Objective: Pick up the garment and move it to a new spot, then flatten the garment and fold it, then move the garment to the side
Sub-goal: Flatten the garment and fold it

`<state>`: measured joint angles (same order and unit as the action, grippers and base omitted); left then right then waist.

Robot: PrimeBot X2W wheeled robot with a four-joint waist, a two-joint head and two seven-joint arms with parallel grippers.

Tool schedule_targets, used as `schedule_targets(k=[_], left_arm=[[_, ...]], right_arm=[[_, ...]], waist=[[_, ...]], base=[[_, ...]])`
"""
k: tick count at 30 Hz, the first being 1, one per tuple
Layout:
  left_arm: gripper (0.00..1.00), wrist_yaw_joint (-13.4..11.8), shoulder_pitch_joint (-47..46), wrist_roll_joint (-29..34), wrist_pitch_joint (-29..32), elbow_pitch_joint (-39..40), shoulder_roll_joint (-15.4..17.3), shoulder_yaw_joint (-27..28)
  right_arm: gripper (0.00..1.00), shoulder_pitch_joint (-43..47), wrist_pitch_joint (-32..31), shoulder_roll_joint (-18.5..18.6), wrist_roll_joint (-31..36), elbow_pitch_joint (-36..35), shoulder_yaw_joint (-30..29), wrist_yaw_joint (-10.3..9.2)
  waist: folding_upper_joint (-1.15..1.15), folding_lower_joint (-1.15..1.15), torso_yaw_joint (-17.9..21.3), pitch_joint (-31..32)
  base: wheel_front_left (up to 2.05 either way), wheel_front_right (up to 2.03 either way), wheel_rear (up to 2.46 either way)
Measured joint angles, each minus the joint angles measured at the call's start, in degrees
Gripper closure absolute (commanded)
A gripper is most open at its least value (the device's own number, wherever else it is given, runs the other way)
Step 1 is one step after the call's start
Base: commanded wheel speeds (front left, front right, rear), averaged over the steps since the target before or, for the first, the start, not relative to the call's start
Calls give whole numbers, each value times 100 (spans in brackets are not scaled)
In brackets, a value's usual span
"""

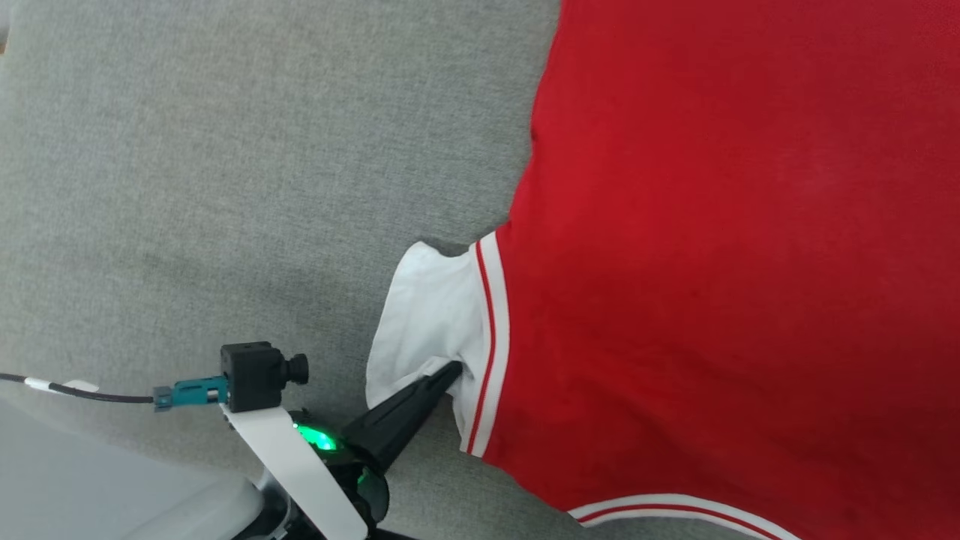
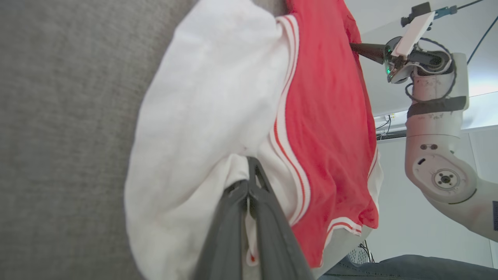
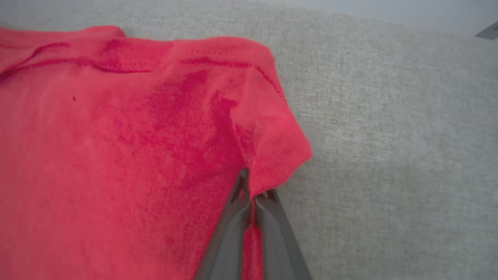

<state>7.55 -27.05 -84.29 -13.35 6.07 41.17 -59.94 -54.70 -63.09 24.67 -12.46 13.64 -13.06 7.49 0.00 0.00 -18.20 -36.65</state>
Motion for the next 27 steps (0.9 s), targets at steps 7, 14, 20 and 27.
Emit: schedule_targets(k=[7,14,20,27], left_arm=[[100,0,68,-246,-86,-248,216,14],[100,0,437,-450,-137,-439,320,222],[100,0,798,-511,-155,-519,363,417],[100,0,1109,-511,-162,-633,338,793]], right_arm=[[100,841,162,288,-682,-279,480,1],[100,2480,148,720,-1486,-1262,604,0],[100,4380,-1,530,-2039,-2381,506,0],[100,6241,-265,74,-2401,-3332,824,0]], waist=[[0,0,284,487],[0,0,592,1112],[0,0,861,1569],[0,0,1154,1848]], base=[[0,0,0],[0,0,0],[0,0,0],[0,0,0]])
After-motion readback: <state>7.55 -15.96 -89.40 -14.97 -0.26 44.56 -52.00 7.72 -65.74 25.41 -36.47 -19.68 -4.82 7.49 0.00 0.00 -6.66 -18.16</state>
